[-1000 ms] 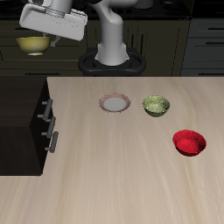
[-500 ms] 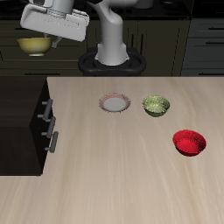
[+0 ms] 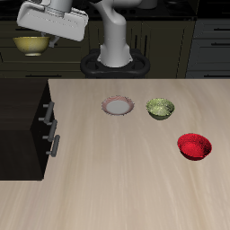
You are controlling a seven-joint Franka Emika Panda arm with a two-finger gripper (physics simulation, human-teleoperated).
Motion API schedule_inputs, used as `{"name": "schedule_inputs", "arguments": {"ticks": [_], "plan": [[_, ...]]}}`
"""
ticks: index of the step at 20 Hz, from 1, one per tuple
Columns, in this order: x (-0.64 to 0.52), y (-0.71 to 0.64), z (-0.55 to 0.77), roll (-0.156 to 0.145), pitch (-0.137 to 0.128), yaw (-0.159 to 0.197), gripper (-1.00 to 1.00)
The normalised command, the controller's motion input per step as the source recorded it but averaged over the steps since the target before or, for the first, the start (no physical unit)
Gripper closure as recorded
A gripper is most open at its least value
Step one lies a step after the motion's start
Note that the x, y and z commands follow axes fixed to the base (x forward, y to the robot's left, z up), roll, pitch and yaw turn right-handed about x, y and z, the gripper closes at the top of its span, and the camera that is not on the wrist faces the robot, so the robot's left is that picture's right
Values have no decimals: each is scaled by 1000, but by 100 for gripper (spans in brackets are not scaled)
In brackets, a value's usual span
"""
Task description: Place the yellow bowl on top of the wooden cabinet
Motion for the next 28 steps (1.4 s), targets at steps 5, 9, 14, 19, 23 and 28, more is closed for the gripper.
{"name": "schedule_inputs", "arguments": {"ticks": [5, 9, 14, 19, 23, 28], "plan": [[86, -95, 123, -20, -17, 4, 100], [179, -191, 103, -27, 4, -36, 100], [111, -11, 49, -8, 1, -3, 100], [102, 89, 5, 9, 7, 13, 100], [44, 190, -14, 18, 3, 9, 100], [119, 24, -41, 6, 9, 5, 100]]}}
